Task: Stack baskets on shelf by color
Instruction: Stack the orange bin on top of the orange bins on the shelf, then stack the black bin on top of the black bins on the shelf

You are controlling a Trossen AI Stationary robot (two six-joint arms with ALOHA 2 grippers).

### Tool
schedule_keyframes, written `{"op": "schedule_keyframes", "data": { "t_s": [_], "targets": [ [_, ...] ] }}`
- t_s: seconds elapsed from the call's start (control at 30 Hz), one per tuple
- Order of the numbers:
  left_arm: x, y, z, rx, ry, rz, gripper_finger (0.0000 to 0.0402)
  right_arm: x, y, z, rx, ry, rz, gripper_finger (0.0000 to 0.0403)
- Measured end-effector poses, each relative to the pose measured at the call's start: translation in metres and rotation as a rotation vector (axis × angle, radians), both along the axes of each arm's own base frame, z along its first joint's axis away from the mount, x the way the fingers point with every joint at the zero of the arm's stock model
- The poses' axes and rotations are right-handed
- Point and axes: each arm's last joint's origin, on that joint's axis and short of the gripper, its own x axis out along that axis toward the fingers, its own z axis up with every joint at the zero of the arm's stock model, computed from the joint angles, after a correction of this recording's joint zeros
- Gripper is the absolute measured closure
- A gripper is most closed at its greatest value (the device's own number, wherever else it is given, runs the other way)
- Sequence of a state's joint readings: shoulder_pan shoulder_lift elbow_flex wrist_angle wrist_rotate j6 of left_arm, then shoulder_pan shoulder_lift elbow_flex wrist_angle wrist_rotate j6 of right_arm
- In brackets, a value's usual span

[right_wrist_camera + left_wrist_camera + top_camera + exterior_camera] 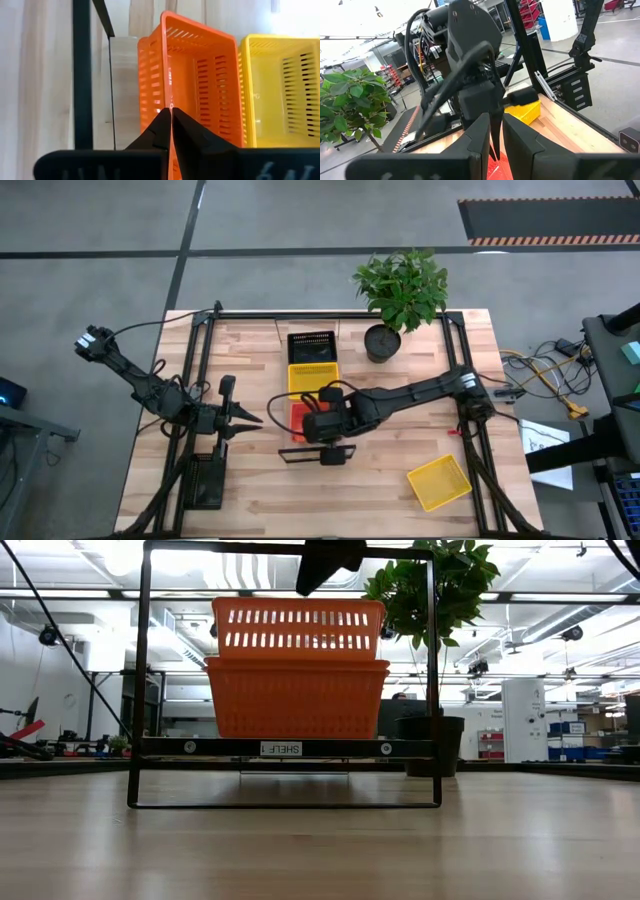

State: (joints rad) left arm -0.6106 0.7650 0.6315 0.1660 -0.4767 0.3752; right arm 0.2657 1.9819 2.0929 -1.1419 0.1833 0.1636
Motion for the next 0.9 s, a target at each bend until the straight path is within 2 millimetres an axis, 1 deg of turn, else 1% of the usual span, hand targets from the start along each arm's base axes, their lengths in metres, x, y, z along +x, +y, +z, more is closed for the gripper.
{"op": "schedule_keyframes", "data": {
  "t_s": [0.17,0.33,0.53,0.77,0.9],
  "targets": [
    [0.0,0.0,0.0,0.0,0.0,0.0,0.0365,0.005,0.001,-0.011,-0.008,0.029,0.002,0.0394],
    [0.0,0.0,0.0,0.001,0.001,0.0,0.0365,0.005,0.001,-0.014,-0.008,0.038,0.001,0.0394],
    [0.0,0.0,0.0,0.003,0.004,0.0,0.0365,0.0,0.001,-0.006,-0.011,0.033,0.005,0.0394],
    [0.0,0.0,0.0,0.0,0.004,0.0,0.0365,-0.021,-0.004,0.012,-0.074,0.061,-0.035,0.0394],
    [0.0,0.0,0.0,-0.01,0.003,0.0,0.0365,-0.033,0.0,0.02,-0.08,0.044,-0.034,0.0394]
  ]
}}
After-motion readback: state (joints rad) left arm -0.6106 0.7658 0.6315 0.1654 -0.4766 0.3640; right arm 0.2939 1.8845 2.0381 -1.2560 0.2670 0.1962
